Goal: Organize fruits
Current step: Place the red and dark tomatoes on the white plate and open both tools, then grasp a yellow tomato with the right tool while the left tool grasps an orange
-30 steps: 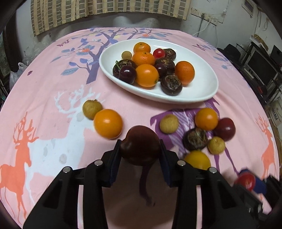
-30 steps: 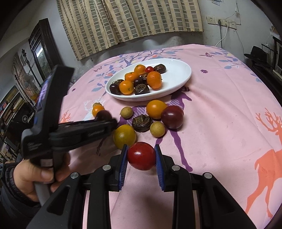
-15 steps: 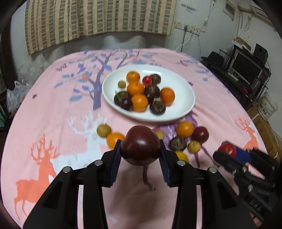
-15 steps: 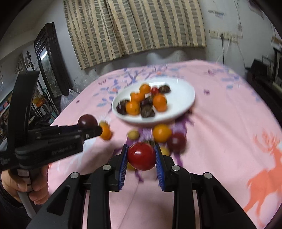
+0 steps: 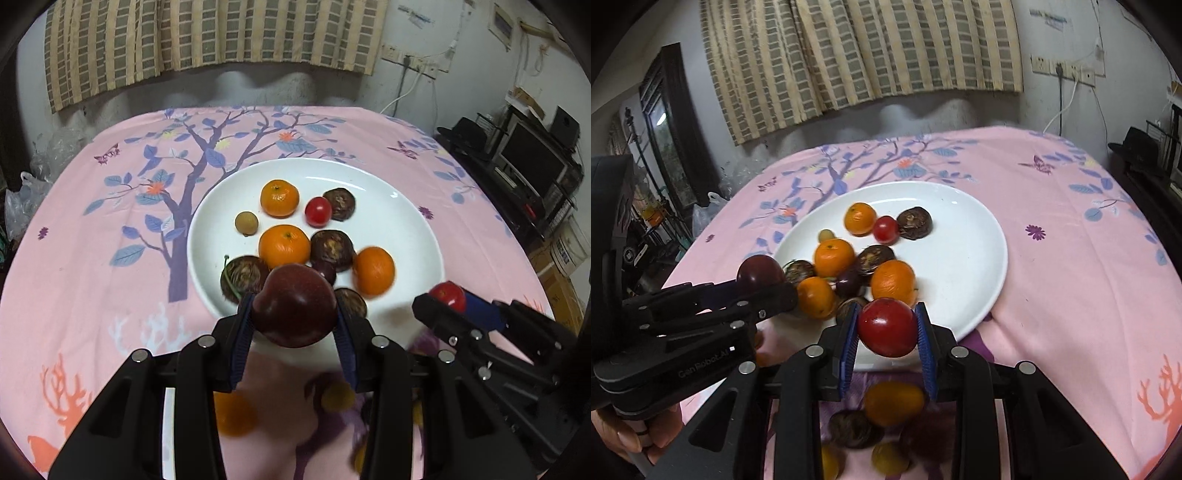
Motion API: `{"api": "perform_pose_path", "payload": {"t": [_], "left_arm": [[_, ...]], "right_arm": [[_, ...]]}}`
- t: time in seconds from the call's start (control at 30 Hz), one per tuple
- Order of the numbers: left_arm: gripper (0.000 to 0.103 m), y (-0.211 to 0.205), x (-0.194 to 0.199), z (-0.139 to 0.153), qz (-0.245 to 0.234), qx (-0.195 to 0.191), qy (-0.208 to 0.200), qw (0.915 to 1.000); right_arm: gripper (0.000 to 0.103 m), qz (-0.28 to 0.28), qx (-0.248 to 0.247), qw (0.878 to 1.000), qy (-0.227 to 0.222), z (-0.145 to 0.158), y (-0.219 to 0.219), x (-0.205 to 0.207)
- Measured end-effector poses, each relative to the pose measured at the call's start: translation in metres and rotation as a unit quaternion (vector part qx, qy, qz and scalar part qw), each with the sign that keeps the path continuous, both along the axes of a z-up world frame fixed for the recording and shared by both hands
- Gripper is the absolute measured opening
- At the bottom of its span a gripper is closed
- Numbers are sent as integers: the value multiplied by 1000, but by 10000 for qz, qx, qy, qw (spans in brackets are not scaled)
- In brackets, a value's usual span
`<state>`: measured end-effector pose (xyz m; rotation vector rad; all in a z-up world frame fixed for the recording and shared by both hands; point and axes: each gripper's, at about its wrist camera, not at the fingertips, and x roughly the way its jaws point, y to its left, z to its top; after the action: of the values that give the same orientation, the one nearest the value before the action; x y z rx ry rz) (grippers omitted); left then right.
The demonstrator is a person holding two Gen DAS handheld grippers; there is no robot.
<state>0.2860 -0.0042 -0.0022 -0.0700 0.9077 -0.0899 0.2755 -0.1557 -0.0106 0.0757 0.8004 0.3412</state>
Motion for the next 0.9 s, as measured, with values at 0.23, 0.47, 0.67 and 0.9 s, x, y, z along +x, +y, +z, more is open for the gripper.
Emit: {"api": "perform_pose_path", "payload": {"t": [0.23, 0.47, 0.67, 0.9], "left_arm": [[65, 3, -2, 3, 218, -15, -254, 9994], [70, 11, -38, 11, 313, 23, -376, 9988], [76, 23, -79, 8, 442, -59, -410, 9982], [78, 42, -122, -3, 645, 69, -533, 9965]], "right_arm": [[57, -229, 255, 9994, 7, -7, -15, 5], [58, -150, 252, 9996, 3, 0, -22, -29], [59, 34, 123, 9999, 57, 1, -15, -67], [59, 219, -83, 9996, 179, -10, -1, -101]]}}
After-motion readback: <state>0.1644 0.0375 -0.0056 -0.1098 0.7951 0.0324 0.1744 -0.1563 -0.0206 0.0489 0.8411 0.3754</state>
